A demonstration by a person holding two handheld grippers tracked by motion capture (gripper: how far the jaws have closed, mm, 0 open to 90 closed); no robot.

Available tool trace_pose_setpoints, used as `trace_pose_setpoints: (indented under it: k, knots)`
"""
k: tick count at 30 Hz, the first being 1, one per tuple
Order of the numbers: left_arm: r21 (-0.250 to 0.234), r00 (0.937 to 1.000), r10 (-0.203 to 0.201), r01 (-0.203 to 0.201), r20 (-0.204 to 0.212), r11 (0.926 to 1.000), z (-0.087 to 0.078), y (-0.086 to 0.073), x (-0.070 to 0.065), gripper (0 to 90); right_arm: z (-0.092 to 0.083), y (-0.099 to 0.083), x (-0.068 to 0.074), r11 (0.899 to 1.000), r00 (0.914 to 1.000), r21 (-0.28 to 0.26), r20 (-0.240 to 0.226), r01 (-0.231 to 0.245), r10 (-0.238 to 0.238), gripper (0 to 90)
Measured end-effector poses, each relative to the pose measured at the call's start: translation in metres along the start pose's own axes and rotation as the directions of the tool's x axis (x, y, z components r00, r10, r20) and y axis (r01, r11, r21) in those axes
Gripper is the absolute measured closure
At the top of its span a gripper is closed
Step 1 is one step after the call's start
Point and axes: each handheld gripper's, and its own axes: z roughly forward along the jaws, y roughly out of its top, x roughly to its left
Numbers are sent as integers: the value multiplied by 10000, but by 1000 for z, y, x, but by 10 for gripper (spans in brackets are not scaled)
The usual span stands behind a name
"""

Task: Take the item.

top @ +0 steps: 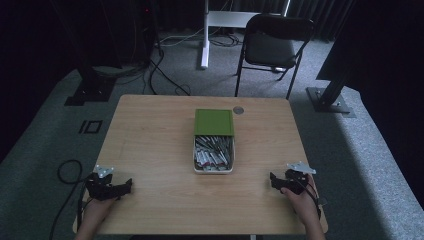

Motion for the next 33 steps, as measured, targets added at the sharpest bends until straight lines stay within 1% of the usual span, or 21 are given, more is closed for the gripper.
trace_pose_setpoints:
  k: [5,6,7,8,10,16,18,19,23,24,27,29,30,33]
  knots:
    - [-2,10000,0,0,0,10000,0,0,0,13,-7,17,9,9989,9997,-429,-151,180,-186,155]
    - [-2,10000,0,0,0,10000,0,0,0,13,-7,17,9,9989,9997,-429,-151,180,-186,155]
    - [-2,10000,0,0,0,10000,0,0,0,13,-8,21,11,9984,9996,-526,-167,211,-220,155]
    - [0,10000,3,-3,-1,10000,0,0,0,13,-11,29,14,9970,9991,-710,-234,324,-341,156]
    - [0,10000,4,-4,0,10000,0,0,0,13,-14,36,19,9956,9988,-861,-279,375,-401,156]
    - [-13,10000,-12,12,1,10000,0,0,0,13,-24,57,31,9881,9960,-1383,-490,674,-748,156]
    - [-19,10000,-20,20,1,10000,0,0,0,13,-25,60,33,9867,9954,-1452,-521,726,-809,156]
    - [-14,10000,-13,13,1,10000,0,0,0,13,-28,65,37,9840,9945,-1615,-600,753,-860,157]
    - [-15,10000,-14,14,0,10000,0,0,0,13,-33,75,47,9776,9915,-1934,-819,833,-1007,157]
    - [-15,10000,-14,14,1,10000,0,0,0,13,-34,78,49,9764,9910,-1997,-877,819,-1010,157]
    - [-15,10000,-14,14,2,10000,0,0,0,13,-37,85,56,9723,9882,-2121,-951,981,-1204,158]
    - [-14,10000,-15,15,1,10000,0,0,0,13,-39,90,61,9693,9863,-2217,-1005,1061,-1309,182]
    - [-14,10000,-15,15,1,10000,0,0,0,13,-39,90,61,9693,9863,-2217,-1005,1061,-1309,182]
    - [-14,10000,-13,13,1,10000,0,0,0,13,-42,97,71,9644,9824,-2373,-1147,1171,-1475,182]
